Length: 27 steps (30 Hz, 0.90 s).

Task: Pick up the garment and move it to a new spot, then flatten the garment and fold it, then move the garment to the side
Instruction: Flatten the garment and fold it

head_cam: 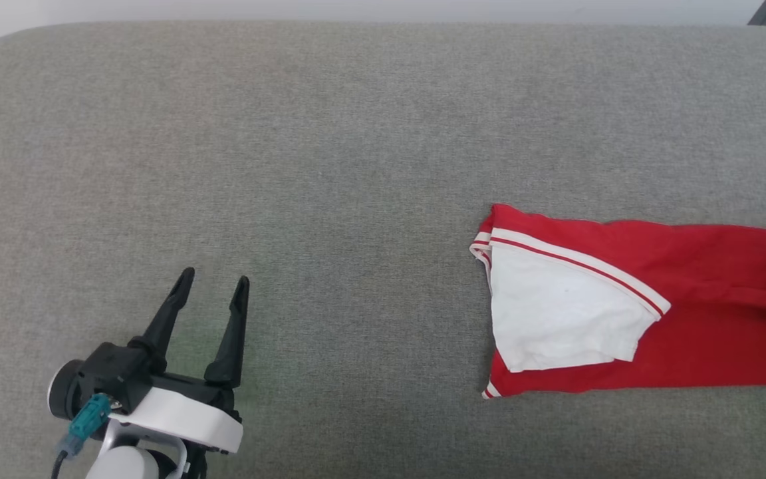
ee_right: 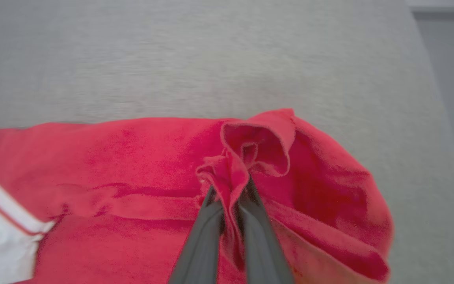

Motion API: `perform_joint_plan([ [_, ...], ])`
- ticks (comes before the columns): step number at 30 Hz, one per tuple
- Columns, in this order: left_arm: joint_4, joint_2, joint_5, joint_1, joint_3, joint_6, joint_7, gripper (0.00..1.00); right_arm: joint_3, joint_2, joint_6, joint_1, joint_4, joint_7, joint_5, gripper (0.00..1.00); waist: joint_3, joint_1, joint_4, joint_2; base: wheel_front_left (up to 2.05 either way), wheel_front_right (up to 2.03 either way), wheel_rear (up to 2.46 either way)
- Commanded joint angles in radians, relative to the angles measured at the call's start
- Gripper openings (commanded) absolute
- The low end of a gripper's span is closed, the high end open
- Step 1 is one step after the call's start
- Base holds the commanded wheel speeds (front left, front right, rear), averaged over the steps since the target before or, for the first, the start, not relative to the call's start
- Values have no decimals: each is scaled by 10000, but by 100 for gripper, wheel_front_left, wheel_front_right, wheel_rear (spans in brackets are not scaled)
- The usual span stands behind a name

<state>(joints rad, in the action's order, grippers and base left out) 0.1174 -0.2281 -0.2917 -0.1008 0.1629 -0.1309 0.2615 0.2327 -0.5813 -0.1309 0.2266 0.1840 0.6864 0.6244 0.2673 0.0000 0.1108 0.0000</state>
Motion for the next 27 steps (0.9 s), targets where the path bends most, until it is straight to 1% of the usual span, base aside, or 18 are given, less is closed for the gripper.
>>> perform_joint_plan([
  [1,-5,2,-43,74,24,10,50,100,-346,113,6,-235,-705,167,152,0,-29,0,63,0,0,0,0],
  [3,7,3,-77,85,61,10,51,100,-904,302,6,-465,-1845,437,440,0,-50,0,130,0,0,0,0],
  [6,11,21,-117,49,55,10,51,100,-1780,569,6,-590,-3233,871,478,0,-55,0,224,0,0,0,0],
  [8,51,38,-132,-44,122,10,50,100,-2451,731,6,-528,-3892,1126,359,0,-54,0,313,0,0,0,0],
  [11,100,79,-150,-176,207,10,50,100,-3427,984,6,-168,-4369,1394,189,0,-37,0,434,0,0,0,0],
  [13,139,118,-185,-232,267,10,51,100,-4026,1161,6,108,-4369,1435,81,0,-25,0,528,0,0,0,0],
  [14,139,118,-185,-232,267,10,51,100,-4026,1161,6,108,-4369,1435,81,0,-25,0,528,0,0,0,0],
  [18,136,232,-252,-401,346,10,50,100,-5118,1339,6,733,-3869,1245,-193,0,52,0,713,0,0,0,0],
  [21,174,274,-288,-482,417,10,50,100,-5734,1551,6,1113,-3218,1074,-109,0,149,0,825,0,0,0,0],
  [27,264,341,-379,-667,511,10,50,100,-6391,1439,6,1676,-1880,453,-334,0,269,0,975,0,0,0,0],
])
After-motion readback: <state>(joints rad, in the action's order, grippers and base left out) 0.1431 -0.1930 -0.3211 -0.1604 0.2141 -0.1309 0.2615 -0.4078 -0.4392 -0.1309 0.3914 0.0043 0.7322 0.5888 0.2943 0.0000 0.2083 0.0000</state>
